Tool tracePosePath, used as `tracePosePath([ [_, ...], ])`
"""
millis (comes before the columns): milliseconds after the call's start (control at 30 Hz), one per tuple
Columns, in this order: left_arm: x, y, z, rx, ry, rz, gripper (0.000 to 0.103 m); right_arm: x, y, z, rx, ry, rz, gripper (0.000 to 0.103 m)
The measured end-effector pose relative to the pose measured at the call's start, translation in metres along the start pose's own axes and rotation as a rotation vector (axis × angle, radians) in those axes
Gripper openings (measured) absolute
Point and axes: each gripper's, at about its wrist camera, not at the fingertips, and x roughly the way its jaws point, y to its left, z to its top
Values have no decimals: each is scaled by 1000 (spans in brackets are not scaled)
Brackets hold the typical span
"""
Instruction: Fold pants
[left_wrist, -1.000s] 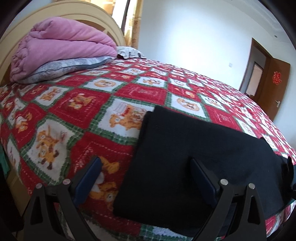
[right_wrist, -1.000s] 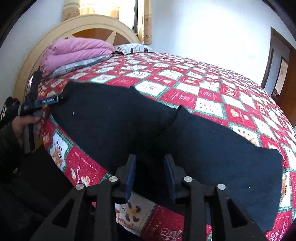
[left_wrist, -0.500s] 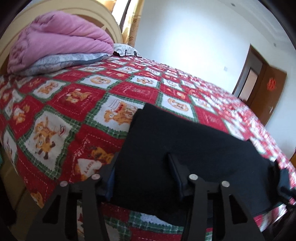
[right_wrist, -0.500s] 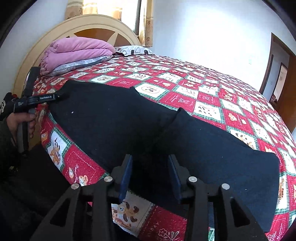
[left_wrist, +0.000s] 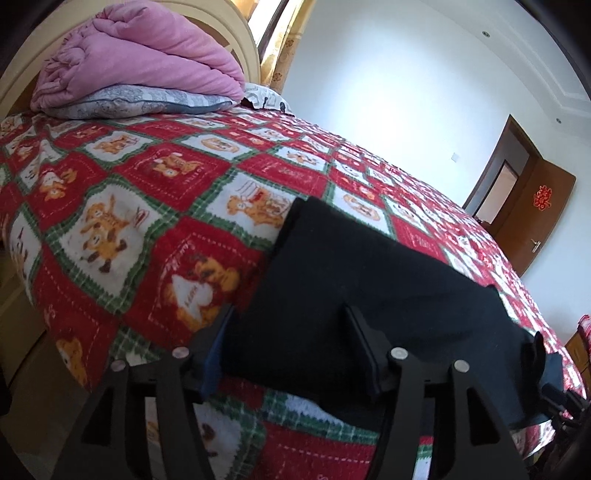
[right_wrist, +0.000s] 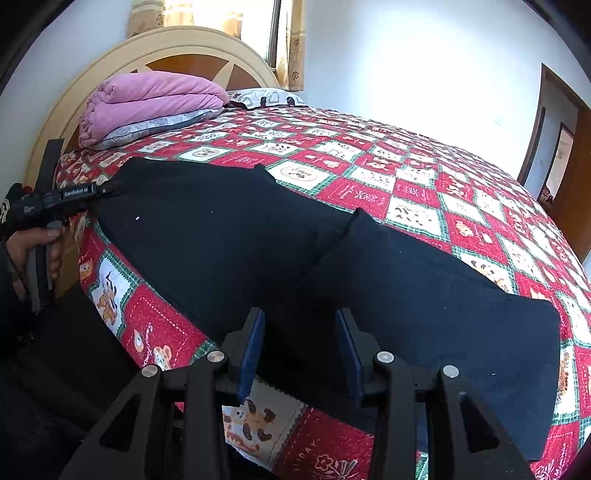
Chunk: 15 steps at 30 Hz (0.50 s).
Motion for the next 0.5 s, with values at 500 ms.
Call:
tracePosePath([
  [500,-10,12,17,-214,31,-212,24,-3,-7,2,23,-17,-24,42],
])
